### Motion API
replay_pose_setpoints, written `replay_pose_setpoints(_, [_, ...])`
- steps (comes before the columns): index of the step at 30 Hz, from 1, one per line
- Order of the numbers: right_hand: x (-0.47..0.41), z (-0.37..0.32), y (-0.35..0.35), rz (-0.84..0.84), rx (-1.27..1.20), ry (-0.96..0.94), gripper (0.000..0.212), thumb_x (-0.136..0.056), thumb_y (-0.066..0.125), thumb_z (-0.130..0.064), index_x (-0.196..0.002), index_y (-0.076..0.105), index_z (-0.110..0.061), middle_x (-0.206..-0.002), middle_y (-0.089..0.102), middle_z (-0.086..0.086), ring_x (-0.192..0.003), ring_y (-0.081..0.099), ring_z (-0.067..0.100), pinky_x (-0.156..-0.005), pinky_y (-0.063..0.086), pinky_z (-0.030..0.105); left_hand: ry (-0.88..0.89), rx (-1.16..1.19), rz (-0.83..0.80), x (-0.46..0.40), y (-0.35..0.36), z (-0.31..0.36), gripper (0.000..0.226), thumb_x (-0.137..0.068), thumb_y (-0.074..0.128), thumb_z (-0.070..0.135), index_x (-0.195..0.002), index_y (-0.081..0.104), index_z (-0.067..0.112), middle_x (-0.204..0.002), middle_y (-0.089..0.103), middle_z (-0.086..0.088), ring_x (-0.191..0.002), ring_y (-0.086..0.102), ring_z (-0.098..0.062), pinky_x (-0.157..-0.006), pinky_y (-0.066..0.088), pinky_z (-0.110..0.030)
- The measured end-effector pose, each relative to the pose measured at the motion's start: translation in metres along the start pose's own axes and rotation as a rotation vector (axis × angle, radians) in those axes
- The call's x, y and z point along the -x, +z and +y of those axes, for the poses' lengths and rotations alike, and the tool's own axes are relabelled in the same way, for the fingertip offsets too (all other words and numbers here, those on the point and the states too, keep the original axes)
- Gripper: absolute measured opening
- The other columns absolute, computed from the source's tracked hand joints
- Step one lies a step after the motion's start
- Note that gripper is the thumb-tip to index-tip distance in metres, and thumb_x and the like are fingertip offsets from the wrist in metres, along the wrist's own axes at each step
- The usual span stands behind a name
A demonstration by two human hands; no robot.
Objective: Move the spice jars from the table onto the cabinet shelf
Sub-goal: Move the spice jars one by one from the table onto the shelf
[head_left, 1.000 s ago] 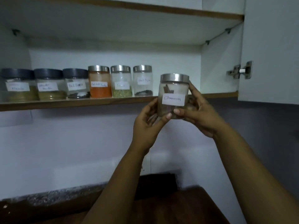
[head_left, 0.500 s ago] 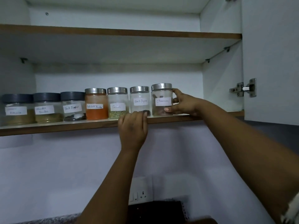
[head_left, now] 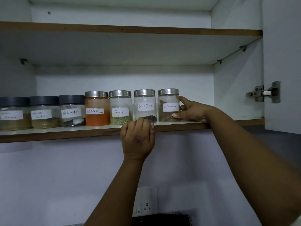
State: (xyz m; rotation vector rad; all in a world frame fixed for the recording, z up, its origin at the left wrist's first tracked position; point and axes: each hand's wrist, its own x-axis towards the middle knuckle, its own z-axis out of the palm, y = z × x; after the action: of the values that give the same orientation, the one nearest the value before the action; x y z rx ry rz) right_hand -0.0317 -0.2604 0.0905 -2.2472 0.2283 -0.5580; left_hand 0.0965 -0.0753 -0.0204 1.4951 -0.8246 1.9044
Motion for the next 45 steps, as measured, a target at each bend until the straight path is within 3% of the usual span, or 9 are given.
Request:
replay_pose_setpoints(5, [0.002,0.000,0.002,-0.025,-0.049,0.011,0.091,-0.087,0.071,-0.013,-0.156,0.014,-0.026,-0.128,0.063,0.014,-0.121,0.059,0.025,-0.113,0.038,0.042,-0.027,-0.001,-0.042,-0.001,-0.005,0.002,0.027,-0.098,0.039,0.028,-0.080,0.055,0.016,-0.075,0.053,0.000,-0.068,0.046,-0.021,-0.074,0.034,-0.033])
replay_pose_setpoints(22, [0.012,-0.012,0.010,0.023,0.099,0.084,0.080,-0.089,0.070,-0.025,-0.153,0.023,-0.024,-0.114,0.064,0.000,-0.117,0.056,0.021,-0.103,0.041,0.031,-0.033,0.003,-0.136,-0.002,-0.012,0.003,0.026,-0.098,0.040,0.030,-0.084,0.056,0.016,-0.080,0.053,-0.001,-0.073,0.045,-0.021,-0.077,0.034,-0.034])
replay_pose_setpoints(26, [0.012,-0.012,0.011,0.026,0.103,0.097,0.079,-0.089,0.070,-0.026,-0.153,0.024,-0.024,-0.124,0.063,0.003,-0.123,0.055,0.023,-0.111,0.038,0.040,-0.034,0.022,-0.143,-0.001,-0.012,0.002,0.029,-0.099,0.036,0.033,-0.085,0.056,0.016,-0.081,0.054,-0.001,-0.074,0.045,-0.021,-0.077,0.034,-0.034])
replay_pose_setpoints(36, [0.010,-0.009,0.008,0.012,0.133,0.091,0.080,-0.090,0.069,-0.027,-0.154,0.021,-0.024,-0.133,0.059,0.004,-0.125,0.052,0.022,-0.112,0.036,0.038,-0.031,0.026,-0.136,0.000,-0.008,0.000,0.029,-0.099,0.036,0.034,-0.086,0.056,0.016,-0.082,0.055,0.000,-0.075,0.046,-0.020,-0.079,0.033,-0.033])
replay_pose_setpoints(40, [0.010,-0.009,0.008,0.030,0.157,0.122,0.098,-0.083,0.071,-0.044,-0.157,0.009,-0.025,-0.142,0.053,0.004,-0.133,0.046,0.024,-0.113,0.033,0.039,-0.009,-0.012,-0.133,0.000,-0.006,-0.001,0.029,-0.098,0.036,0.035,-0.085,0.054,0.016,-0.082,0.053,-0.001,-0.074,0.045,-0.021,-0.078,0.033,-0.034])
replay_pose_setpoints(43, [0.015,-0.015,0.020,-0.020,0.281,0.204,0.134,-0.059,0.068,-0.075,-0.156,-0.010,-0.025,-0.161,0.020,0.001,-0.145,0.026,0.025,-0.119,0.024,0.043,0.010,-0.022,-0.148,-0.001,-0.007,-0.002,0.030,-0.098,0.035,0.037,-0.085,0.053,0.017,-0.082,0.053,-0.001,-0.074,0.046,-0.021,-0.078,0.033,-0.034])
replay_pose_setpoints(45, [0.019,-0.019,0.030,-0.027,0.319,0.264,0.146,-0.047,0.060,-0.085,-0.153,-0.021,-0.024,-0.165,0.001,0.001,-0.149,0.015,0.026,-0.120,0.018,0.046,0.006,-0.007,-0.167,-0.002,-0.010,-0.002,0.029,-0.098,0.037,0.036,-0.085,0.054,0.016,-0.083,0.054,-0.002,-0.074,0.046,-0.021,-0.078,0.033,-0.034])
